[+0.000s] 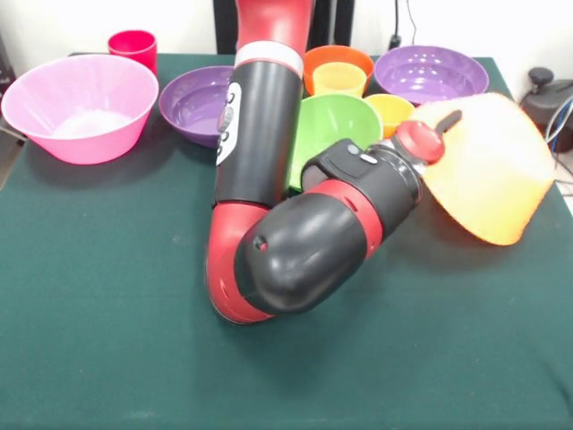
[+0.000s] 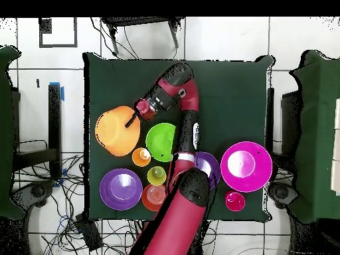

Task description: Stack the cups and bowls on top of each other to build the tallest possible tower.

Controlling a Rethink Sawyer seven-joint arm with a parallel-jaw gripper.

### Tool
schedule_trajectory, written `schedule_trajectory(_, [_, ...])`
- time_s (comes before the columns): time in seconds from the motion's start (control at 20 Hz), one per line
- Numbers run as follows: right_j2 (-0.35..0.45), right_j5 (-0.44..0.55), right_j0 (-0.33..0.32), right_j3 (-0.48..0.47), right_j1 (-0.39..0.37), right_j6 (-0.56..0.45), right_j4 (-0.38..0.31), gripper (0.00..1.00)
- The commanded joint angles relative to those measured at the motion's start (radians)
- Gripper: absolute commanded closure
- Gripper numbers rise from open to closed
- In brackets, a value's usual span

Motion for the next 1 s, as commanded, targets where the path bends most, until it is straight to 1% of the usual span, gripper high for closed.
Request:
schedule_trajectory(0.05, [-0.102,-0.290,-0.006,-0.093,0.219,-0.330,-0.094,0.00])
schedule_trajectory(0.1, [-0.110,-0.326,-0.012,-0.082,0.217,-0.322,-0.082,0.00])
schedule_trajectory(0.2, [-0.120,-0.352,-0.017,-0.076,0.216,-0.322,-0.077,0.00])
schedule_trajectory(0.4, [-0.127,-0.350,-0.013,-0.088,0.212,-0.348,-0.088,0.00])
schedule_trajectory(0.55, [-0.114,-0.355,-0.008,-0.102,0.207,-0.357,-0.107,0.00])
schedule_trajectory(0.7, [-0.146,-0.482,-0.023,-0.070,0.201,-0.351,-0.073,0.00])
schedule_trajectory(0.75, [-0.169,-0.562,-0.036,-0.043,0.194,-0.336,-0.049,0.00])
schedule_trajectory(0.95, [-0.261,-0.827,-0.078,0.068,0.165,-0.282,-0.007,0.00])
schedule_trajectory(1.0, [-0.300,-0.920,-0.100,0.125,0.143,-0.260,-0.007,0.00])
